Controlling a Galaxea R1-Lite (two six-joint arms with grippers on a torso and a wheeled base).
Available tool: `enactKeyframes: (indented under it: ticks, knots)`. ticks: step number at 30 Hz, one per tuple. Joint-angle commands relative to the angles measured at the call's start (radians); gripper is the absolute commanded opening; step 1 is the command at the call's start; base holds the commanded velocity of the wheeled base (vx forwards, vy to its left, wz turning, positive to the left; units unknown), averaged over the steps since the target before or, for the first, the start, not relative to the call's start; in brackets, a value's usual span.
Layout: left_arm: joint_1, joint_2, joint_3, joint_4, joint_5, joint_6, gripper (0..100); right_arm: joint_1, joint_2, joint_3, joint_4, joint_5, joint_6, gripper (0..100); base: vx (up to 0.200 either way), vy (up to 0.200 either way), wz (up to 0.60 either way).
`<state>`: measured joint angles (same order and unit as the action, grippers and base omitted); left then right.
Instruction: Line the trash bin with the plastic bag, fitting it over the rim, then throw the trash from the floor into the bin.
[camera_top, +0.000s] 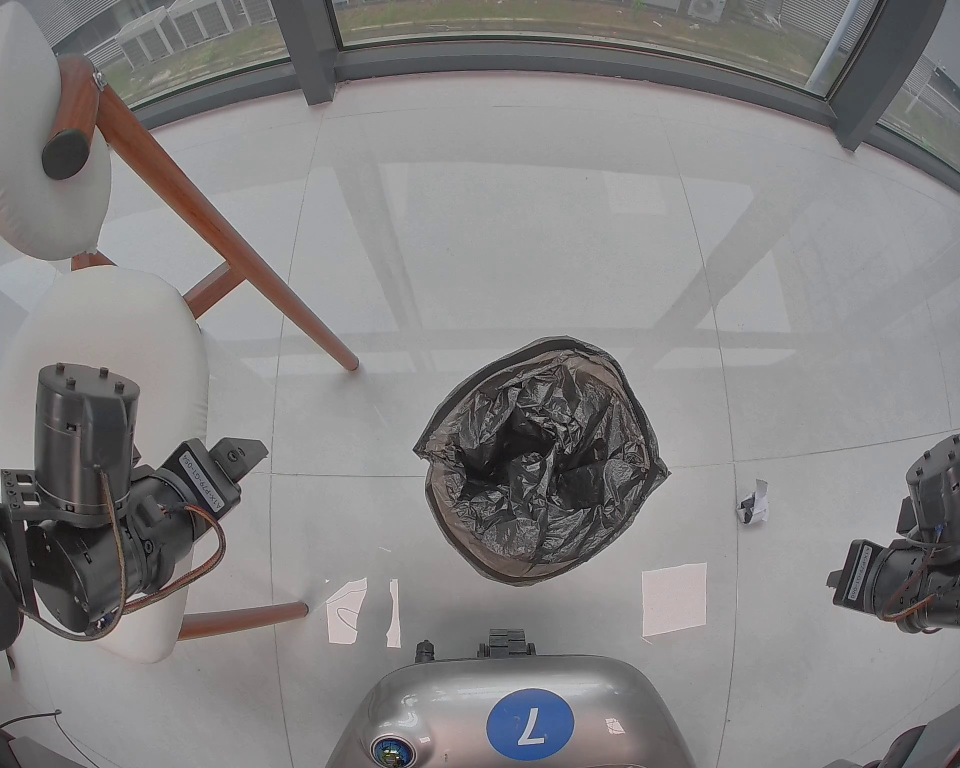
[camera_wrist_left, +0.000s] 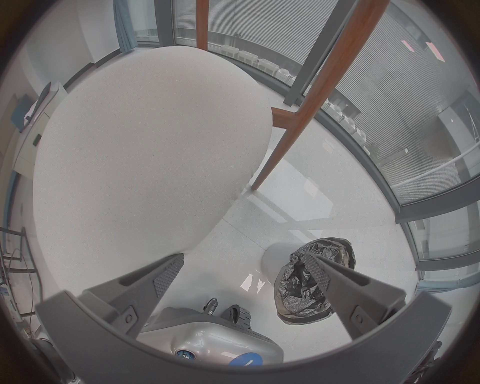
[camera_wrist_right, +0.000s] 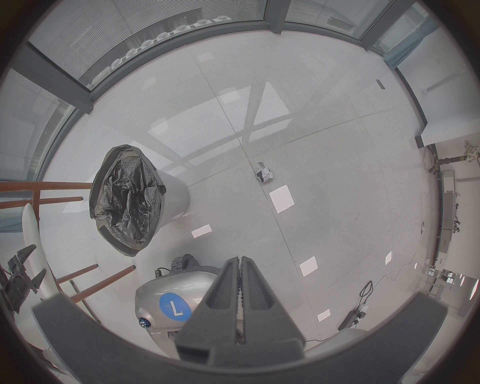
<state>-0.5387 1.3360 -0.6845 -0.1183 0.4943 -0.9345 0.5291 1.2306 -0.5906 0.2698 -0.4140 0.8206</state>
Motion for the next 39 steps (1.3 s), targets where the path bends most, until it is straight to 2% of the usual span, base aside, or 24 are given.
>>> enactKeyframes:
  ticks: [1, 5, 9, 12, 20, 24, 30, 32, 35, 37, 39]
  knots:
    - [-0.035, 0.003, 0.022, -0.058, -0.002, 0.003, 100, 0.003, -0.002, 0.012, -0.001, 0.001, 0.0, 0, 0.0, 0.0, 0.0]
    - [-0.038, 0.006, 0.023, -0.072, -0.017, 0.002, 100, 0.008, 0.001, 0.017, -0.003, 0.001, -0.011, 0, 0.0, 0.0, 0.0]
    - [-0.038, 0.006, 0.031, -0.075, -0.079, -0.006, 100, 0.006, 0.006, 0.026, -0.006, 0.001, -0.037, 0, 0.0, -0.2, 0.0]
    - [-0.043, 0.009, 0.036, -0.075, -0.082, -0.003, 100, 0.006, 0.021, 0.06, -0.006, 0.001, -0.043, 0, 0.0, -0.2, 0.0]
    - [-0.066, 0.037, 0.049, -0.075, -0.083, 0.003, 100, 0.002, 0.029, 0.111, -0.012, 0.003, -0.138, 0, 0.0, -0.2, 0.0]
    - [-0.075, 0.038, 0.051, -0.075, -0.083, 0.003, 100, 0.009, 0.03, 0.127, -0.052, 0.004, -0.146, 0, 0.0, -0.2, 0.0]
    - [-0.076, 0.038, 0.071, -0.075, -0.08, 0.006, 100, -0.003, 0.049, 0.226, -0.241, 0.011, -0.222, 0, 0.0, -0.2, 0.0]
    - [-0.078, 0.038, 0.074, -0.073, -0.077, 0.008, 100, -0.006, 0.064, 0.287, -0.35, 0.018, -0.242, 0, 0.0, -0.2, 0.0]
    - [-0.078, 0.038, 0.072, -0.075, -0.074, 0.016, 100, -0.011, 0.081, 0.325, -0.42, 0.032, -0.256, 0, 0.0, -0.2, 0.0]
    - [-0.079, 0.037, 0.06, -0.093, -0.066, 0.051, 100, -0.023, 0.127, 0.345, -0.517, 0.052, -0.261, 0, 0.0, 0.0, 0.0]
    - [-0.078, 0.034, 0.049, -0.13, -0.066, 0.054, 100, -0.031, 0.145, 0.344, -0.554, 0.052, -0.261, 0, 0.0, 0.0, 0.0]
